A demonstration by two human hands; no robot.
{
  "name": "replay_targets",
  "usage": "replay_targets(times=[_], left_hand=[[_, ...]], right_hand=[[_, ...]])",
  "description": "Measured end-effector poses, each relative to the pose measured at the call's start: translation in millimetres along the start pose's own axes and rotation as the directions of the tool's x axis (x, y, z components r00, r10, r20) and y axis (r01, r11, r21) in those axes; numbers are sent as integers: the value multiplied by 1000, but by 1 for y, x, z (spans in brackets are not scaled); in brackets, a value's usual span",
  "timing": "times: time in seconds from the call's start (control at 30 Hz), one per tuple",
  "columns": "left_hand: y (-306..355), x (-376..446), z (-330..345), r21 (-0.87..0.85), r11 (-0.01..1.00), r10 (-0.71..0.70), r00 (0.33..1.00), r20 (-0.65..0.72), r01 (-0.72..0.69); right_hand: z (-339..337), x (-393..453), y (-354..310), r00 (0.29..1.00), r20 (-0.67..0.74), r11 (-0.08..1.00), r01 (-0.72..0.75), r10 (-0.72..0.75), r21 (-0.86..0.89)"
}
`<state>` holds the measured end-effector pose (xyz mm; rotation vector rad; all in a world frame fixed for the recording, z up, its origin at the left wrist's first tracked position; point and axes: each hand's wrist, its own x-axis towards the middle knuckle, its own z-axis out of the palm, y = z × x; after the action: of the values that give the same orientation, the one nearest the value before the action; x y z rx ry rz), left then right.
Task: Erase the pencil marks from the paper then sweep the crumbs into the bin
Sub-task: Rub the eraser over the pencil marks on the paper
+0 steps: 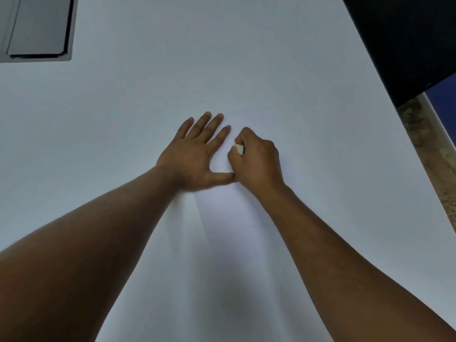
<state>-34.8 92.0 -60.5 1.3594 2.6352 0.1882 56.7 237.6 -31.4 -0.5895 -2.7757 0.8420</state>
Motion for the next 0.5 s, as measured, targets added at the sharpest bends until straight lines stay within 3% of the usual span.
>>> replay_targets(times=[0.17,0.33,0.5], left_hand=[[-1,0,-2,-3,1000,-9,999,37,9],[0,0,-3,2,1000,-16,999,33,16],[-1,0,-2,11,1000,-5,1000,26,5]], right_hand=[[-20,-8,23,999,-31,988,-18,13,-155],[-37,-10,46,992,-44,992,-122,120,-28],[-24,-8,25,998,40,999,46,-46,-2]])
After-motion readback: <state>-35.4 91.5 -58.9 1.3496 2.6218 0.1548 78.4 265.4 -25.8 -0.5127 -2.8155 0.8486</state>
